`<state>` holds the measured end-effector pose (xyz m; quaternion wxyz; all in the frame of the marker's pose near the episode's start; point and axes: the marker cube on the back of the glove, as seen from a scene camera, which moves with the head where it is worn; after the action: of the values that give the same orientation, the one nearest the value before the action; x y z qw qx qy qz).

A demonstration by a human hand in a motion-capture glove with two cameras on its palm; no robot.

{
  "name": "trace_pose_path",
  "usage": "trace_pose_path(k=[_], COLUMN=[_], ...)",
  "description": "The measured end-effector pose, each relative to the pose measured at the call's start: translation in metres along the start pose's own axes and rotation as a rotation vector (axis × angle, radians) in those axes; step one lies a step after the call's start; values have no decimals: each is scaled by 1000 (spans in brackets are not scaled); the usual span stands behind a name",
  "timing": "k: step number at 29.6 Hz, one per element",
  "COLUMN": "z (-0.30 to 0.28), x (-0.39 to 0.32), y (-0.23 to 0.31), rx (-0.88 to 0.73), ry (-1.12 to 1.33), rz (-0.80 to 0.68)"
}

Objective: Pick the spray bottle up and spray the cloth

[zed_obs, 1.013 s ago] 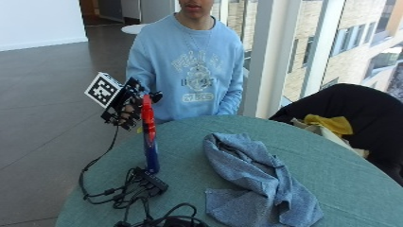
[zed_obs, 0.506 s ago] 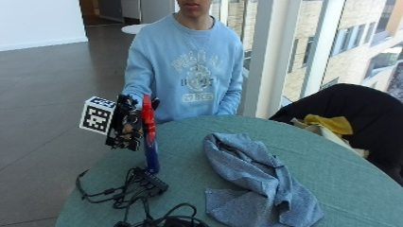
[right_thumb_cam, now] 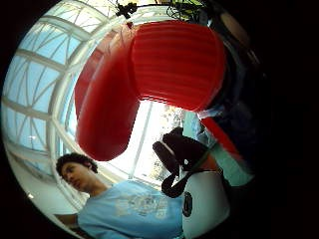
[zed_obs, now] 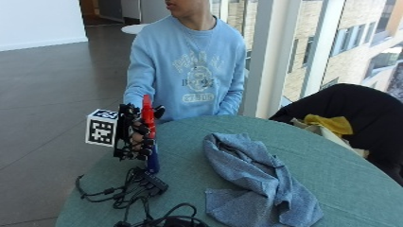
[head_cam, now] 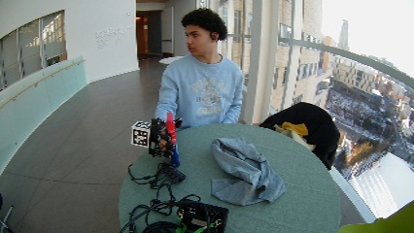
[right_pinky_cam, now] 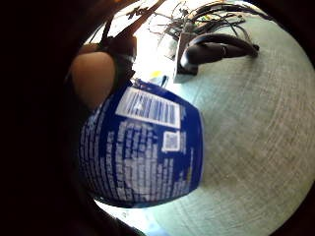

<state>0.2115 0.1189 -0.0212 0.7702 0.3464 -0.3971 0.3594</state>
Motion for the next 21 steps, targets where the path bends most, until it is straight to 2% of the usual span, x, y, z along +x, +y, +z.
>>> trace_pose_path(k=[12,21], z=[2,8], x=[0,-14], y=[-9,-12], rx=[128,50], ry=[8,57], rz=[-34,-56])
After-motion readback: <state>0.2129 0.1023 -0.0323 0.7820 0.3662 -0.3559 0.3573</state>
